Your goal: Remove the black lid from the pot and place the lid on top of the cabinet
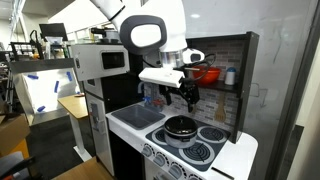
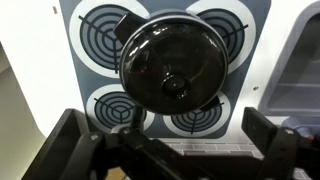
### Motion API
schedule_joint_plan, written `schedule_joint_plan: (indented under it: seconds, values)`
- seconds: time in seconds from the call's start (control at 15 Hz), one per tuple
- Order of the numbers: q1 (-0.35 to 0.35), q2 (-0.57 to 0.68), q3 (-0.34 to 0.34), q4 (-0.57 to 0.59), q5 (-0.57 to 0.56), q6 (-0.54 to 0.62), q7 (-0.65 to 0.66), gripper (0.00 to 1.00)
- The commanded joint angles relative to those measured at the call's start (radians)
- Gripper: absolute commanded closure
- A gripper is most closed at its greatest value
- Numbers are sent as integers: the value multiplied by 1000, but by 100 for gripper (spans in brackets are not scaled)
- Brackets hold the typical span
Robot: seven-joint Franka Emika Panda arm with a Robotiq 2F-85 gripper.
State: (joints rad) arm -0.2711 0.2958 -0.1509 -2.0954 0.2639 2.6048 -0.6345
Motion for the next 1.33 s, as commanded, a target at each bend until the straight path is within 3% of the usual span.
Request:
schedule_joint_plan:
  seconds: [0.0,1.27]
  values:
    - [-44,35,41,23,-1,33,-19,0]
    - [-85,101,67,59,-22,37,-3,0]
